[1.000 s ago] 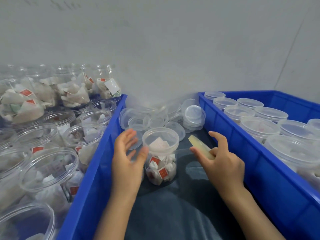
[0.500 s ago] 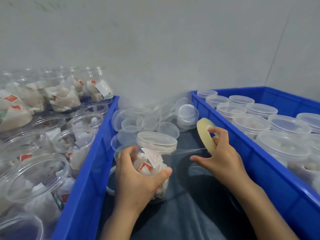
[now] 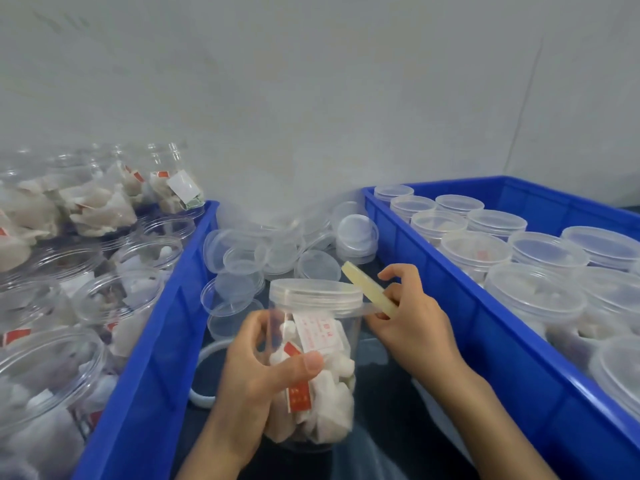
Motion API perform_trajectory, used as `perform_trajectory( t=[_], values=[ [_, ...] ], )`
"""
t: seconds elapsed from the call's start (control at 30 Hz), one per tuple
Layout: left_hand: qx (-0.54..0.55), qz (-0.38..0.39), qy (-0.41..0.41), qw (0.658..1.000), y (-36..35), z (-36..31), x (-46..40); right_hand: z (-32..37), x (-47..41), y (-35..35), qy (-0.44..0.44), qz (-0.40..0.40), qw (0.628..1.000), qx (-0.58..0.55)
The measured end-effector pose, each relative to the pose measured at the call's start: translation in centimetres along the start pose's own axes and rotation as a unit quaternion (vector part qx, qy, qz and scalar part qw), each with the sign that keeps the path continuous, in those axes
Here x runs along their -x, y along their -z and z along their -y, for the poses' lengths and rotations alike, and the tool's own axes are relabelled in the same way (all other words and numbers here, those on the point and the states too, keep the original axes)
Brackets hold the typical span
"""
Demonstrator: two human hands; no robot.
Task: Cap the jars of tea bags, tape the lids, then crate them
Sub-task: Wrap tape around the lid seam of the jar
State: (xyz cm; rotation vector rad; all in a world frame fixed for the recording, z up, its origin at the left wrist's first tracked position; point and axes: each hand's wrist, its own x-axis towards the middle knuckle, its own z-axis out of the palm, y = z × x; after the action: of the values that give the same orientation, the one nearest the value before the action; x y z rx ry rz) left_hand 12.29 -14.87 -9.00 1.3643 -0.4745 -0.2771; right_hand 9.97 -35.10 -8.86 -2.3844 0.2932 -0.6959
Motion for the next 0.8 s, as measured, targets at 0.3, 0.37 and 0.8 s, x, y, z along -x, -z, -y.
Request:
perform_trajectory(
  t=[0.3, 0.37, 0.8],
  values=[
    [0.045, 0.134, 0.054, 0.989, -0.6, 0.0, 0.2, 0.6, 0.5, 0.1, 0.022, 0.080, 0.995, -0.062],
    [0.029, 0.152, 0.068, 0.986, -0.5, 0.0, 0.1, 0.6, 0.8, -0.4, 0.029, 0.104, 0.992, -0.064],
    [-0.167, 0.011, -0.022, 0.986, 1.0, 0.9, -0.6, -0.3, 0.9, -1.0, 0.010, 0.052, 0.999, -0.010]
  ],
)
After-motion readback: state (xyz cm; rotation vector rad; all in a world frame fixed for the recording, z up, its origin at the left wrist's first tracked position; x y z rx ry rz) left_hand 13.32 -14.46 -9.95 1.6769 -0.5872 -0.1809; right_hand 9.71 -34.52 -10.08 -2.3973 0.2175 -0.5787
